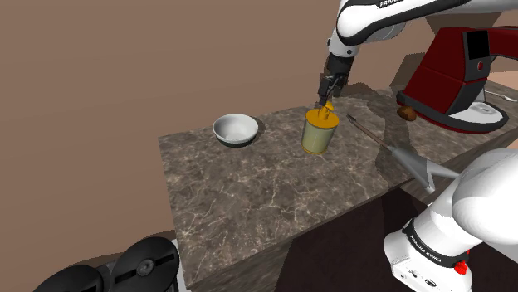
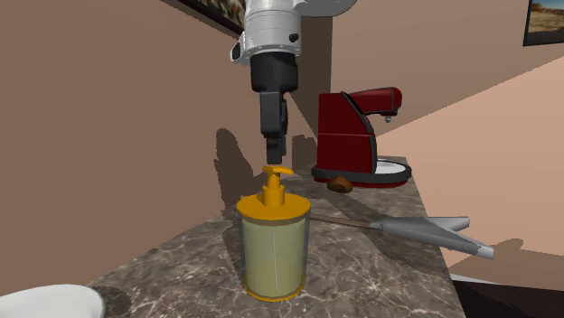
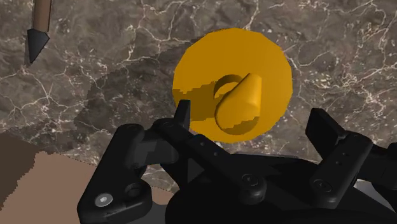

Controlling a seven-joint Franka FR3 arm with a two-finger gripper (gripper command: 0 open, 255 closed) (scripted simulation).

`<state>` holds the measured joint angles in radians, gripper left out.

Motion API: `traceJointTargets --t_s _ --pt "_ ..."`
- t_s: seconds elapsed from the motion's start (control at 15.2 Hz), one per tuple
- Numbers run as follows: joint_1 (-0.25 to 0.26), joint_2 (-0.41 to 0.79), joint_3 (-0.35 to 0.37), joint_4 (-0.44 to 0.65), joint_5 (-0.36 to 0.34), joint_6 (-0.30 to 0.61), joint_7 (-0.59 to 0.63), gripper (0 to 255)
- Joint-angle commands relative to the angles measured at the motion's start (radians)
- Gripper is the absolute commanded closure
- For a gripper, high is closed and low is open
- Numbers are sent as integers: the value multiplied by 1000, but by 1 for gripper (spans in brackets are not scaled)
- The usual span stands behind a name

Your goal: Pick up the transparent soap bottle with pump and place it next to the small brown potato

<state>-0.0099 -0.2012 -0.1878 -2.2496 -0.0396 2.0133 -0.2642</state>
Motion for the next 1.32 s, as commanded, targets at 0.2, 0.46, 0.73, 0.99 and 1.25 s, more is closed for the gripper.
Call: traceJointTargets --t_s 0.2,0.46,0.73,0.99,1.25 --pt "-3 43 -9 -27 5 73 -12 0" --pt "-3 57 -10 -49 7 109 -14 0" --pt "-3 57 -10 -49 7 109 -14 0" --pt "-3 57 -10 -49 7 109 -14 255" --pt "-3 57 -10 -49 7 109 -14 255"
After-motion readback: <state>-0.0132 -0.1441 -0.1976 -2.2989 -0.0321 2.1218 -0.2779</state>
